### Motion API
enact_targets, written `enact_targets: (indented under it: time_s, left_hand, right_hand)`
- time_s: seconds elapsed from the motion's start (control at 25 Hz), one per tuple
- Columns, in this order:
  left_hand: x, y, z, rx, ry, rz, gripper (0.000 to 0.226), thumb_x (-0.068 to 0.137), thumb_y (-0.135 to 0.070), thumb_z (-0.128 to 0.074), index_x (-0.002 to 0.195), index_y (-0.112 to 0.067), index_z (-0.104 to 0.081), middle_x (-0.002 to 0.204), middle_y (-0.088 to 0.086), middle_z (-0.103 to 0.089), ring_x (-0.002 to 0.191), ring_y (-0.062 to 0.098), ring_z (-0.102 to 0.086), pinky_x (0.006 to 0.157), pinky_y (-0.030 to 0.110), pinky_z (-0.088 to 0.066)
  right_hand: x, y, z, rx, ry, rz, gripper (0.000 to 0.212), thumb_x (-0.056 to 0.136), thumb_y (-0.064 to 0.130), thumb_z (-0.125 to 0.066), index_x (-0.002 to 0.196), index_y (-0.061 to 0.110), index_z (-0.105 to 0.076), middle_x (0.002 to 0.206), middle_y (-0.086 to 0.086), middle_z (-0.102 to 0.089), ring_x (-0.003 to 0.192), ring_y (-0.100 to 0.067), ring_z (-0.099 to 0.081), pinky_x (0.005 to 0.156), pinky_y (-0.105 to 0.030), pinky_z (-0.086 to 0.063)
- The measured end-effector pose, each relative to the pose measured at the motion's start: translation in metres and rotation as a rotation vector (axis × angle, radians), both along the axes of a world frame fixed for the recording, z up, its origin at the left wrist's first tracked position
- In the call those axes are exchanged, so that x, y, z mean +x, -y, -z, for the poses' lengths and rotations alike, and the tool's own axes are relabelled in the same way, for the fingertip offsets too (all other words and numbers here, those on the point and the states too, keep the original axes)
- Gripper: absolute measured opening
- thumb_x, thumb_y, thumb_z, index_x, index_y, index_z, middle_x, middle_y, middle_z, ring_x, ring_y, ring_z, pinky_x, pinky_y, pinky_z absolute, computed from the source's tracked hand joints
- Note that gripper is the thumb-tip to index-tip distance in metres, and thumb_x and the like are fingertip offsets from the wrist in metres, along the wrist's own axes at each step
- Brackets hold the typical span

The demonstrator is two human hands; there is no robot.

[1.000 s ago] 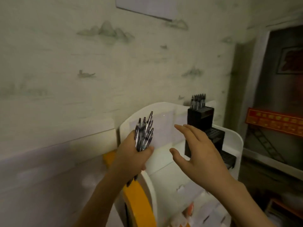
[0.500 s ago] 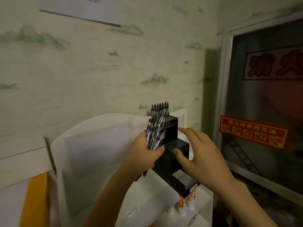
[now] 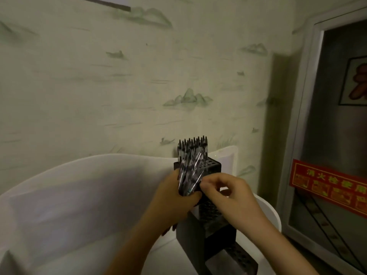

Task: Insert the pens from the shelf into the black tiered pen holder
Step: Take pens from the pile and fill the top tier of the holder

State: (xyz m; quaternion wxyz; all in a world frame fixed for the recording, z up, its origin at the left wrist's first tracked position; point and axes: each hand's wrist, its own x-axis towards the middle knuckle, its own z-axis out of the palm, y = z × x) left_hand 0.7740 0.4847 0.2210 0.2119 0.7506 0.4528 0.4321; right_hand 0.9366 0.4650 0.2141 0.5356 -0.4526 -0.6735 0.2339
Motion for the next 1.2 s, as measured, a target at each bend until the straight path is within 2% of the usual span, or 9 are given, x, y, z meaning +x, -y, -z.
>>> enact_targets:
  time_s: [0.12, 0.32, 0.4, 0.52, 0.68, 0.76, 0.92, 1.08, 1.2]
  left_hand:
    - [0.01, -0.031, 0.001, -0.03, 0.084, 0.033, 0.03, 0.083, -0.024, -0.073, 0.111, -0.022, -0.063, 0.093, -0.007, -0.07, 0.084, 0.001, -0.066, 0.073, 0.019, -0.052]
    - [0.03, -0.06, 0.003, -0.063, 0.144, -0.009, 0.027, 0.083, -0.024, -0.074, 0.108, -0.026, -0.063, 0.092, -0.005, -0.072, 0.085, 0.008, -0.069, 0.076, 0.03, -0.059]
    - [0.033, -0.066, -0.003, -0.083, 0.173, -0.045, 0.032, 0.083, -0.022, -0.075, 0.112, -0.027, -0.063, 0.09, -0.002, -0.073, 0.078, 0.013, -0.071, 0.067, 0.034, -0.06]
    - [0.032, -0.071, -0.013, -0.106, 0.157, -0.116, 0.028, 0.084, -0.016, -0.071, 0.107, -0.029, -0.06, 0.071, -0.004, -0.068, 0.053, 0.006, -0.064, 0.048, 0.022, -0.052]
    - [0.023, -0.071, -0.018, -0.106, 0.076, -0.252, 0.029, 0.088, -0.014, -0.065, 0.096, -0.039, -0.052, 0.065, -0.007, -0.063, 0.045, 0.002, -0.058, 0.046, 0.019, -0.048]
    - [0.018, -0.069, -0.016, -0.128, 0.094, -0.31, 0.025, 0.09, -0.015, -0.062, 0.095, -0.036, -0.051, 0.065, -0.004, -0.061, 0.044, 0.007, -0.059, 0.045, 0.021, -0.049]
    - [0.014, -0.07, -0.014, -0.112, 0.111, -0.378, 0.016, 0.092, -0.012, -0.058, 0.091, -0.027, -0.052, 0.062, 0.0, -0.057, 0.042, 0.008, -0.056, 0.045, 0.022, -0.049]
    - [0.011, -0.074, -0.014, -0.107, 0.116, -0.392, 0.014, 0.091, -0.013, -0.058, 0.092, -0.025, -0.053, 0.063, 0.001, -0.057, 0.042, 0.007, -0.056, 0.045, 0.022, -0.049]
    - [0.011, -0.075, -0.012, -0.119, 0.129, -0.4, 0.01, 0.091, -0.013, -0.058, 0.092, -0.022, -0.053, 0.061, 0.001, -0.057, 0.041, 0.006, -0.056, 0.045, 0.022, -0.049]
  right_hand:
    - [0.008, -0.039, 0.0, -0.119, -0.192, -0.132, 0.008, 0.082, 0.014, -0.073, 0.09, 0.017, -0.075, 0.079, -0.001, -0.074, 0.08, -0.018, -0.069, 0.068, -0.018, -0.052]
    - [0.027, -0.087, -0.005, -0.238, -0.312, -0.27, 0.018, 0.081, 0.02, -0.069, 0.094, 0.009, -0.075, 0.086, -0.009, -0.075, 0.084, -0.025, -0.071, 0.076, -0.031, -0.057]
    - [0.029, -0.102, -0.011, -0.241, -0.374, -0.304, 0.014, 0.085, 0.013, -0.067, 0.094, 0.004, -0.074, 0.085, -0.012, -0.075, 0.082, -0.026, -0.072, 0.077, -0.031, -0.058]
    - [0.029, -0.123, -0.026, -0.233, -0.445, -0.357, 0.015, 0.089, 0.01, -0.063, 0.097, 0.0, -0.071, 0.086, -0.016, -0.075, 0.082, -0.03, -0.072, 0.077, -0.036, -0.06]
    - [0.042, -0.153, -0.061, -0.11, -0.647, -0.311, 0.01, 0.091, 0.004, -0.059, 0.087, 0.0, -0.067, 0.072, -0.011, -0.073, 0.067, -0.024, -0.072, 0.065, -0.03, -0.06]
    - [0.052, -0.168, -0.072, 0.075, -0.564, -0.171, 0.008, 0.091, 0.004, -0.061, 0.085, 0.004, -0.067, 0.067, -0.007, -0.072, 0.063, -0.02, -0.071, 0.066, -0.029, -0.06]
    - [0.039, -0.185, -0.057, 0.3, -0.154, -0.037, 0.004, 0.089, 0.013, -0.067, 0.088, 0.011, -0.07, 0.074, 0.003, -0.072, 0.067, -0.01, -0.07, 0.069, -0.029, -0.059]
    - [0.024, -0.198, -0.037, 0.346, -0.055, -0.065, 0.006, 0.089, 0.016, -0.067, 0.093, 0.012, -0.07, 0.078, 0.005, -0.072, 0.07, -0.007, -0.07, 0.07, -0.029, -0.06]
    - [0.019, -0.203, -0.029, 0.351, -0.005, -0.06, 0.007, 0.088, 0.016, -0.068, 0.093, 0.011, -0.07, 0.076, 0.006, -0.07, 0.069, -0.004, -0.068, 0.067, -0.017, -0.056]
